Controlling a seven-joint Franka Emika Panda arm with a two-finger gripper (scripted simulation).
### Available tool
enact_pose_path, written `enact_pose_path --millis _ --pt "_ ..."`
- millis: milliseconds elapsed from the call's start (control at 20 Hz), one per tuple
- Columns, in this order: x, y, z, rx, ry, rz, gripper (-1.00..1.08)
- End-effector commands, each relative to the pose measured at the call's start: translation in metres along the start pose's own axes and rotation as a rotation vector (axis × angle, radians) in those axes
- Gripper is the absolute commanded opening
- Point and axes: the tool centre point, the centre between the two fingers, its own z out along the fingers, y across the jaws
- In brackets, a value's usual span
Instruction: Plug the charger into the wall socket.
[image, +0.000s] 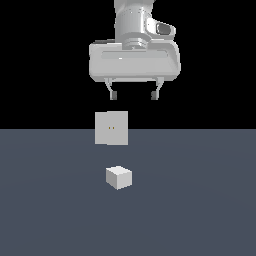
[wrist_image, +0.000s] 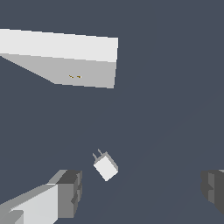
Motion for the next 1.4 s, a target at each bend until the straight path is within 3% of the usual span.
enact_pose_path --millis 0,600,1350 --pt "0.000 0.000 0.000 0.000 0.000 0.000 1.00" --pt "-0.008 -0.005 0.012 0.012 0.038 -0.073 1.00" --pt "-0.036 -0.019 0.054 0.054 0.171 -0.327 1.00"
